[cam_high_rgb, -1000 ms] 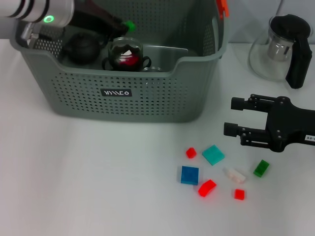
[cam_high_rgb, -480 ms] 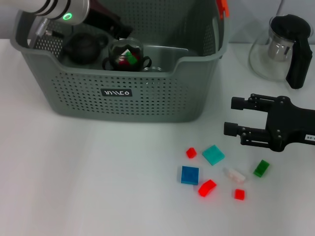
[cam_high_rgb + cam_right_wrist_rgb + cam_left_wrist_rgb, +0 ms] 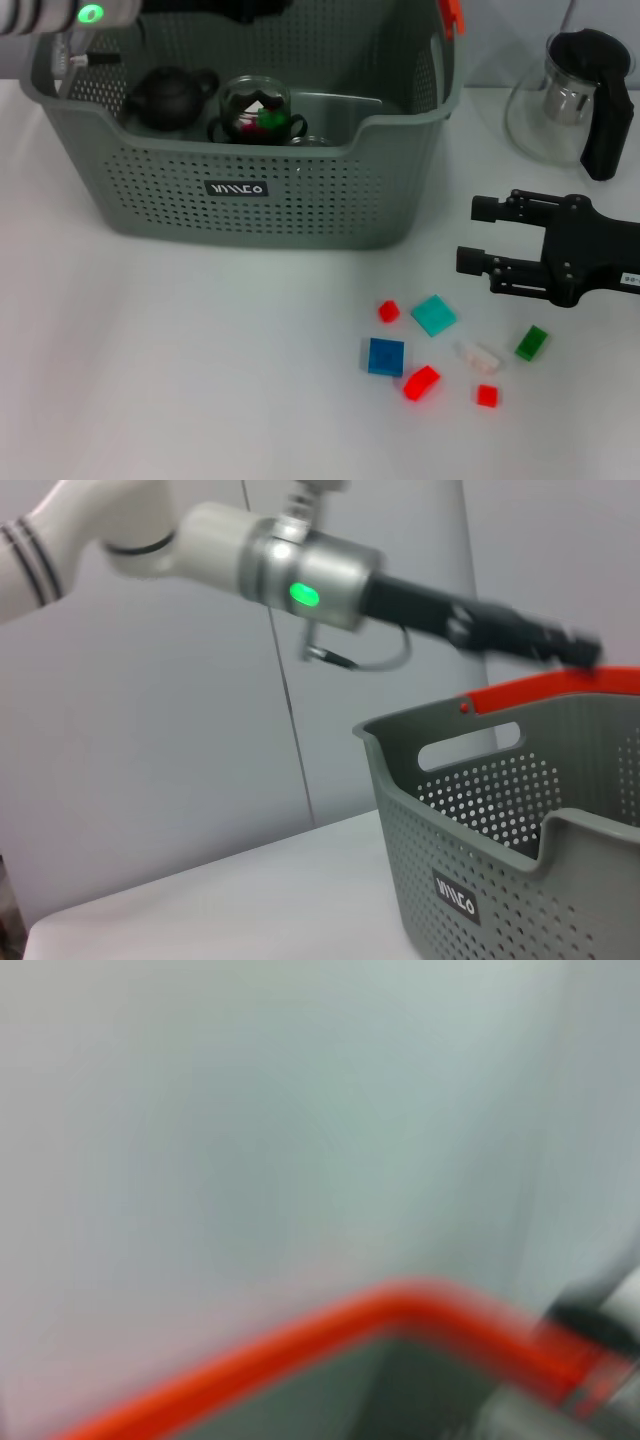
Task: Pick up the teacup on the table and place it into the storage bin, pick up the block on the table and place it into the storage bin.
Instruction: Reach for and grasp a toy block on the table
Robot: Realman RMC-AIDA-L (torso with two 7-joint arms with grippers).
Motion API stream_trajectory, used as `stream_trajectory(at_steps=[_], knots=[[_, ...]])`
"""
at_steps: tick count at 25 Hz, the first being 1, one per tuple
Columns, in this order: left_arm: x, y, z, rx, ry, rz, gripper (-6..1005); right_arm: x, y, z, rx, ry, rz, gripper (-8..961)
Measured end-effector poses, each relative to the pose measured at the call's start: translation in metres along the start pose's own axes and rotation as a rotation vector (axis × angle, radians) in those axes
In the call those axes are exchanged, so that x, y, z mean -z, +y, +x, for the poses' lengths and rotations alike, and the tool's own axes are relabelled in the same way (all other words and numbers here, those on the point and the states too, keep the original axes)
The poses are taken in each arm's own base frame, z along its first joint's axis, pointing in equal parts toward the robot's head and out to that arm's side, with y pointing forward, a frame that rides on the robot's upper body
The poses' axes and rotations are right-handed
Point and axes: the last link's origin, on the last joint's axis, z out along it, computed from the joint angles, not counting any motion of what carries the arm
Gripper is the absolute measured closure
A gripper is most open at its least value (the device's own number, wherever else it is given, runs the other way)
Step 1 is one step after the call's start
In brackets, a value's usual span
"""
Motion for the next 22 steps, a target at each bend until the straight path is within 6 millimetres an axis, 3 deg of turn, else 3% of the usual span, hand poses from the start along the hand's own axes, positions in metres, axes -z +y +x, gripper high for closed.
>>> stream_trajectory(at_steps=[1,2,4,5,9,10,16,22], knots=[[0.014,0.004,-0.001,0.022,0.085,-0.062,513,0.0,0.0,0.0,0.0,0.0,0.003,212],[0.014,0.004,-0.001,0.022,0.085,-0.062,515,0.001,0.0,0.0,0.0,-0.001,0.004,212],[0.052,0.011,-0.01,0.093,0.335,-0.243,519,0.001,-0.001,0.0,0.0,-0.002,0.006,212],[0.059,0.012,-0.014,0.111,0.38,-0.277,519,0.001,-0.001,0.0,0.0,-0.003,0.008,212],[0.098,0.007,-0.043,0.183,0.571,-0.398,521,0.002,-0.001,-0.001,0.001,-0.008,0.014,213],[0.108,0.006,-0.058,0.184,0.596,-0.389,521,0.002,-0.002,-0.001,0.001,-0.009,0.017,213],[0.133,0.022,-0.13,0.063,0.509,-0.277,520,0.003,-0.003,-0.003,0.002,-0.017,0.025,213],[0.136,0.042,-0.177,0.023,0.291,-0.339,518,0.004,-0.003,-0.002,-0.004,-0.017,0.028,213]])
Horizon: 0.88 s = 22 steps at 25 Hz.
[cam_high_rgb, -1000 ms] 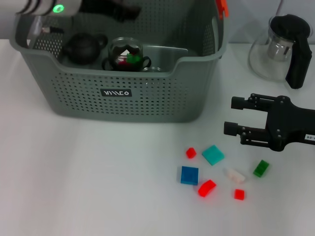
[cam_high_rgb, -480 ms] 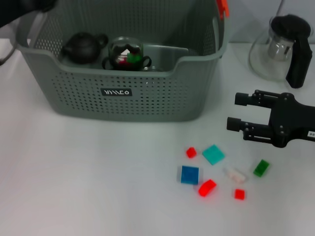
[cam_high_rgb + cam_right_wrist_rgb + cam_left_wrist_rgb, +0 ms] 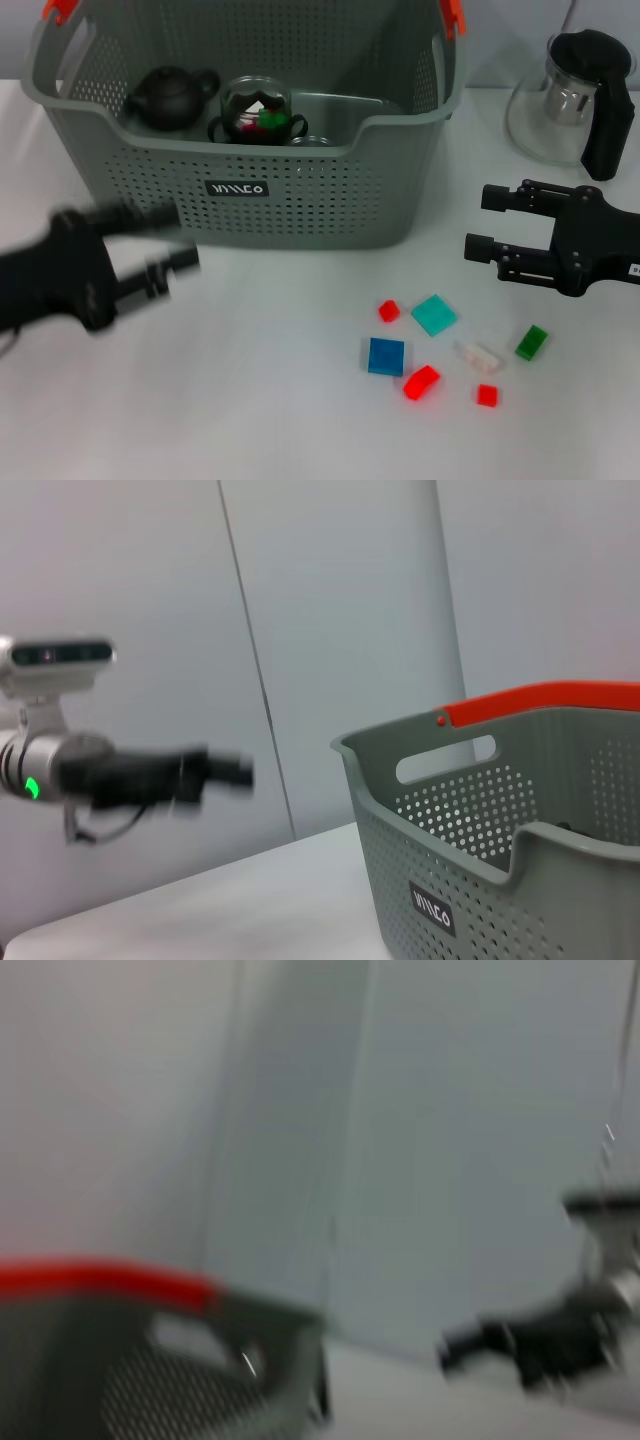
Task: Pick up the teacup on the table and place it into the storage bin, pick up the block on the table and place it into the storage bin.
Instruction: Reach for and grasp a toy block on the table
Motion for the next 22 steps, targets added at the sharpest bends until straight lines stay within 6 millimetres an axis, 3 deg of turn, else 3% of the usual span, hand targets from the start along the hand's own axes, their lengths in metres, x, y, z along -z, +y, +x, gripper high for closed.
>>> stream_trajectory(at_steps=[6,13,22], knots=[[-0.017,0.013,-0.028,0.002,-0.167,-0.147,517,0.007,-0.002,0.004,-0.006,0.015,0.022,212],[-0.062,0.013,-0.044,-0.06,-0.301,-0.3,516,0.021,-0.003,0.01,-0.021,0.016,0.063,212],[-0.117,0.009,-0.059,-0.202,-0.392,-0.365,514,0.022,-0.002,0.011,-0.023,0.014,0.062,212]])
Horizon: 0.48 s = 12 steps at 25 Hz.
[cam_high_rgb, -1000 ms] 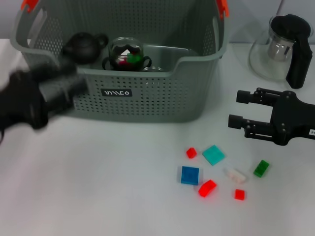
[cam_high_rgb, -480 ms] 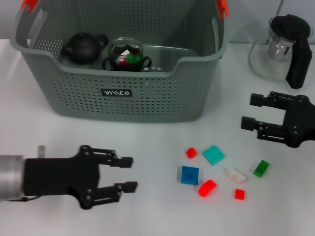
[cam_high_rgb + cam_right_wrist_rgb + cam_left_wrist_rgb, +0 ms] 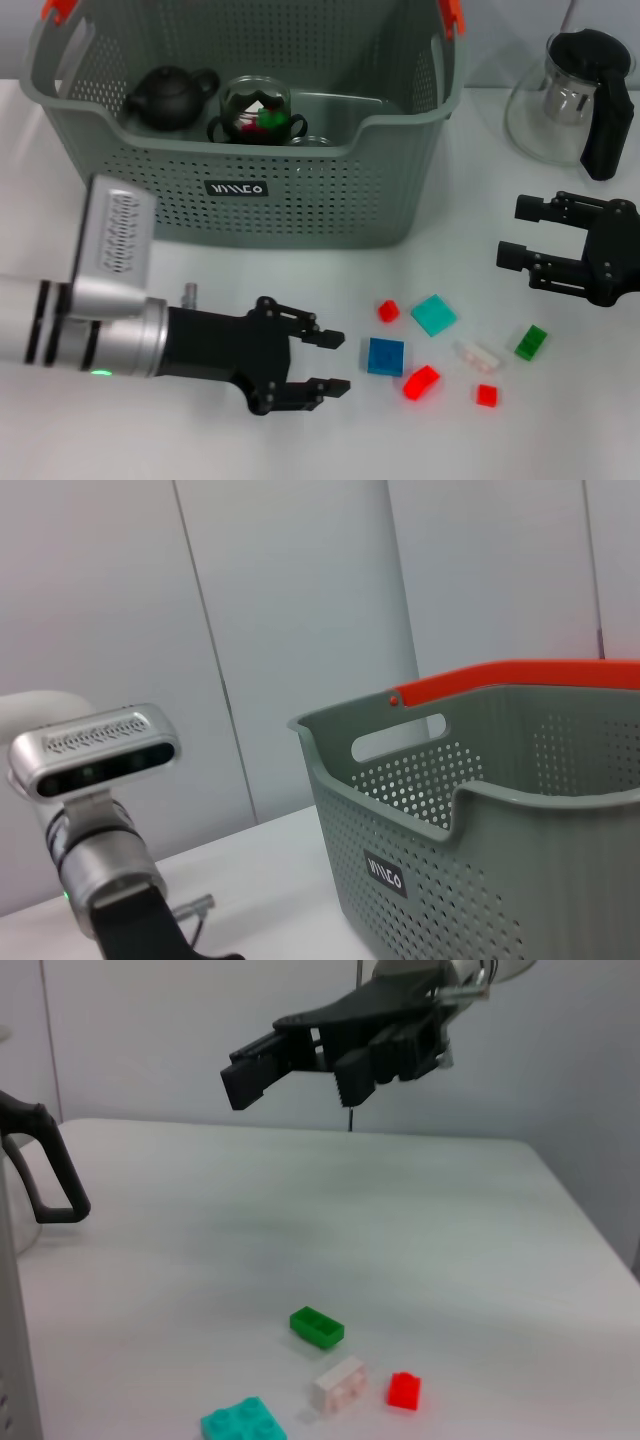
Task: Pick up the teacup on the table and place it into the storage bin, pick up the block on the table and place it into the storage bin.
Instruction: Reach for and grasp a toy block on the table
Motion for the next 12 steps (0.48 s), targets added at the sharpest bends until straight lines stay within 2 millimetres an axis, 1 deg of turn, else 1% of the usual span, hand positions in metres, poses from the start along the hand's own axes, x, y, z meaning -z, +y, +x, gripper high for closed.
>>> stream_trajectory(at_steps=[6,12], knots=[[-0.022,-0.012,0.0,-0.011,-0.032,0.034,487,0.001,0.0,0.0,0.001,0.001,0.001,213],[-0.036,-0.018,0.0,-0.005,-0.034,0.076,461,0.001,-0.001,0.0,-0.001,0.002,0.004,213]])
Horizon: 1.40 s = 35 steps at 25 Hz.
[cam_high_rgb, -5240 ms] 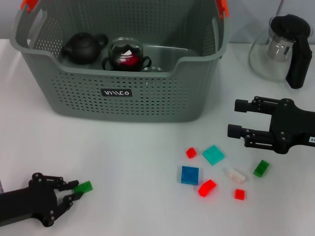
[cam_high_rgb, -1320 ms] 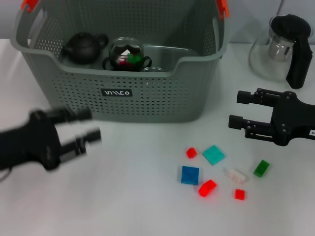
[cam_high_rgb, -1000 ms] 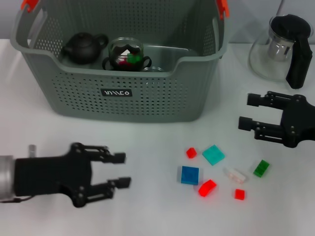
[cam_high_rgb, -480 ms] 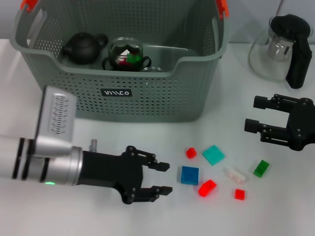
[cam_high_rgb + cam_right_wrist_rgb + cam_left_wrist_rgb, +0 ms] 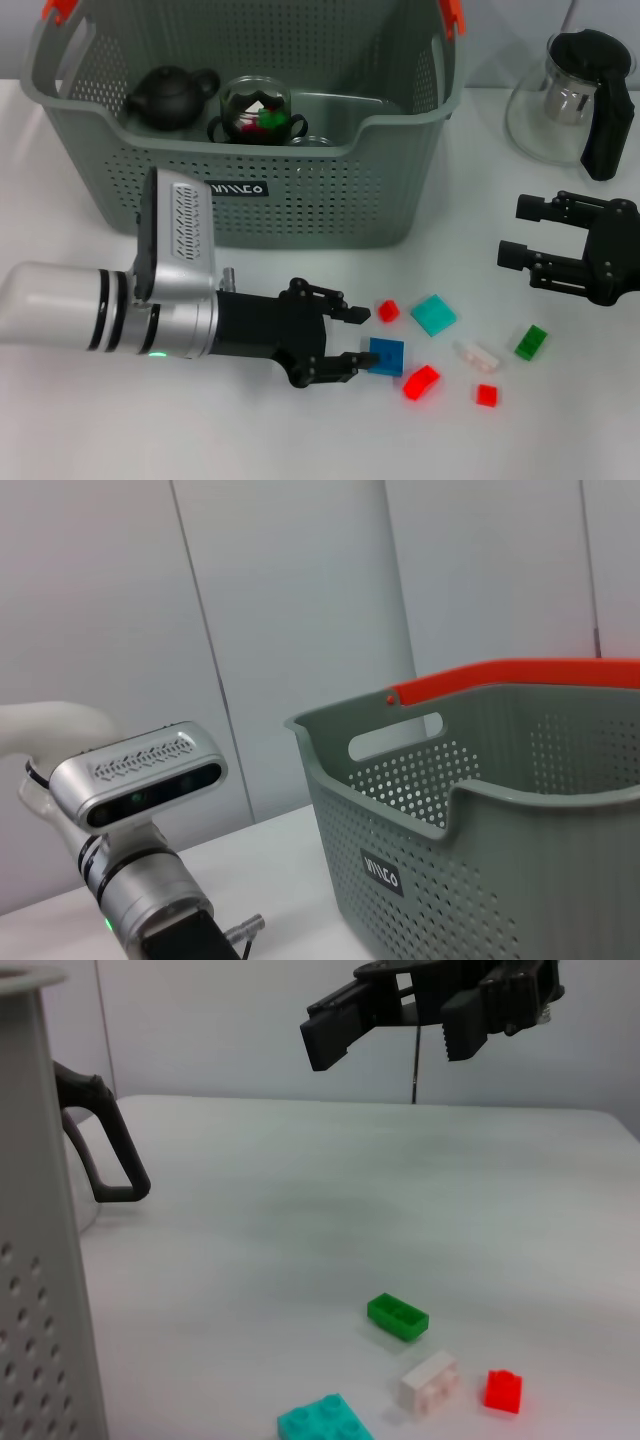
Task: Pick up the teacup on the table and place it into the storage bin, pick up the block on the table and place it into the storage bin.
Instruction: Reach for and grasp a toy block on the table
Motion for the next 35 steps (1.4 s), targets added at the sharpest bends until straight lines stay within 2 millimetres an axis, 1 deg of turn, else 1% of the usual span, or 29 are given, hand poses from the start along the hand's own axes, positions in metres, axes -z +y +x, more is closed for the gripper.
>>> stream_trajectory(at_steps=[3,4,13,20,35], knots=[[-0.004,0.0,-0.001,-0.018,-0.005,0.0,448,0.001,-0.001,0.0,-0.002,0.002,0.003,212],[-0.009,0.001,-0.003,-0.037,-0.031,-0.001,443,0.001,-0.001,0.0,-0.002,0.003,0.004,212],[-0.019,0.0,-0.007,-0.062,-0.081,-0.001,398,0.001,-0.002,-0.001,-0.001,0.003,0.004,212],[-0.025,-0.003,-0.005,-0.055,-0.088,0.009,417,0.002,-0.002,-0.001,-0.001,0.004,0.005,212],[-0.029,0.0,-0.005,-0.053,-0.093,-0.004,457,0.002,-0.001,-0.001,-0.001,0.004,0.004,213]])
